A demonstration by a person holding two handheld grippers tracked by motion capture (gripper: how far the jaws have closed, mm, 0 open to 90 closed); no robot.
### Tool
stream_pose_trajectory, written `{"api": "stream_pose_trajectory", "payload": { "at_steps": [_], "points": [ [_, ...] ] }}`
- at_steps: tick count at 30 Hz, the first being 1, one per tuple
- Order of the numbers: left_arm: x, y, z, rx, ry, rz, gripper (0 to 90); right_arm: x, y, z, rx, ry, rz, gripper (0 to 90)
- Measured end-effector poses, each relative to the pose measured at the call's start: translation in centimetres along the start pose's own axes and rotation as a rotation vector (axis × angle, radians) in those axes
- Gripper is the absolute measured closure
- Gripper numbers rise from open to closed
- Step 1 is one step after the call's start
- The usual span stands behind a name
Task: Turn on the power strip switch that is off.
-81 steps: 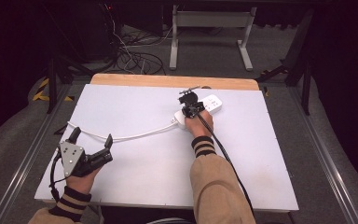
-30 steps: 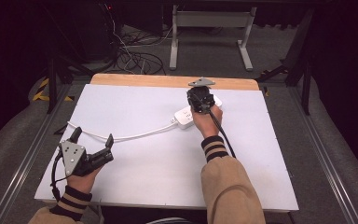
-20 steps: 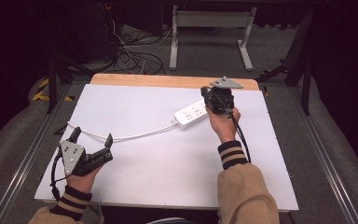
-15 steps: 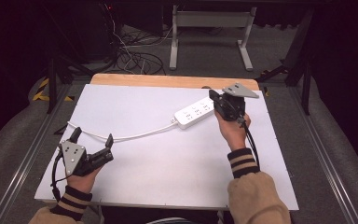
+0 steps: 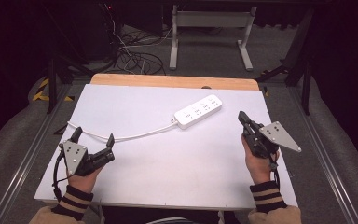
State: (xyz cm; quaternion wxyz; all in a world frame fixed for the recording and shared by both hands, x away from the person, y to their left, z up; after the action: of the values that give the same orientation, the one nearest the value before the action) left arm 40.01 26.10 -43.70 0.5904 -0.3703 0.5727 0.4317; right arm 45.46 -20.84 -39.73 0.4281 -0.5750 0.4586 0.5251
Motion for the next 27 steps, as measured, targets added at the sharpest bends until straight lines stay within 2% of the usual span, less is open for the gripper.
{"api": "stream_pose_trajectory", "payload": {
  "at_steps": [2,8,12,19,24,26,27],
  "points": [
    [-0.1,0.1,0.1,0.003,0.003,-0.006,1.1,0.7,0.2,0.1,0.004,0.017,-0.01,90.0],
    [-0.2,0.3,0.5,-0.001,0.021,-0.016,1.2,2.1,0.0,0.3,0.031,0.014,-0.024,90.0],
    [-0.2,0.2,0.3,0.004,0.012,-0.014,1.2,2.4,0.0,0.4,0.042,0.002,-0.045,90.0],
    [-0.2,0.2,0.3,0.003,0.014,-0.013,1.2,2.8,0.3,0.6,0.07,0.024,-0.088,88.9],
    [-0.1,0.2,0.3,0.006,0.012,-0.01,1.2,2.8,0.2,0.7,0.067,0.022,-0.088,89.5],
    [-0.1,0.2,0.2,0.007,0.008,-0.007,1.2,2.9,0.2,0.7,0.059,0.027,-0.09,87.6],
    [-0.1,0.2,0.2,0.007,0.008,-0.008,1.2,3.0,0.2,0.8,0.063,0.029,-0.087,82.5]
  ]
}}
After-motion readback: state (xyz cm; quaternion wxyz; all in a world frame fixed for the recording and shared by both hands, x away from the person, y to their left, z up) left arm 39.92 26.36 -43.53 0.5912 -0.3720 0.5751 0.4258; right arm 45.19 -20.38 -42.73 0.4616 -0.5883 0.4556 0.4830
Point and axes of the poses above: each handheld gripper's, and its own axes: y roughly backward along the jaws, x roughly out of its underside, z roughly to its left, the point moved 2 cm from there along -y, roughly forward along the jaws, and after that the axes turned 12 degrees about x, right-handed, at the moved point
